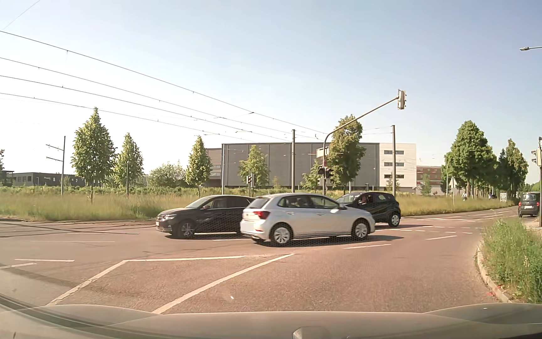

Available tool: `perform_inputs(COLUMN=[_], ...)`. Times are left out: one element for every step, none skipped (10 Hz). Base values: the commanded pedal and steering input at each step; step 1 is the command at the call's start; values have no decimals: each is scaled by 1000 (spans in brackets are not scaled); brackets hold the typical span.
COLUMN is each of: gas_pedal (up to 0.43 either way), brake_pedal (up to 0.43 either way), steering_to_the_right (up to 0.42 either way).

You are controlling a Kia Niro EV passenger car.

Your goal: Follow the waypoints while adhering to traffic rules and regulations

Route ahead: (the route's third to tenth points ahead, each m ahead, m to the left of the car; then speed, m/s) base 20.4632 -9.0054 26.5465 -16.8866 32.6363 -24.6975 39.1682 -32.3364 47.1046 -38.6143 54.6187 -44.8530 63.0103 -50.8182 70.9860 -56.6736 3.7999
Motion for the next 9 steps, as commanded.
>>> perform_inputs(gas_pedal=[220, 150, 150, 169, 228, 228, 240, 240, 240], brake_pedal=[0, 0, 0, 0, 0, 0, 0, 0, 0], steering_to_the_right=[150, 162, 183, 196, 203, 204, 207, 211, 213])
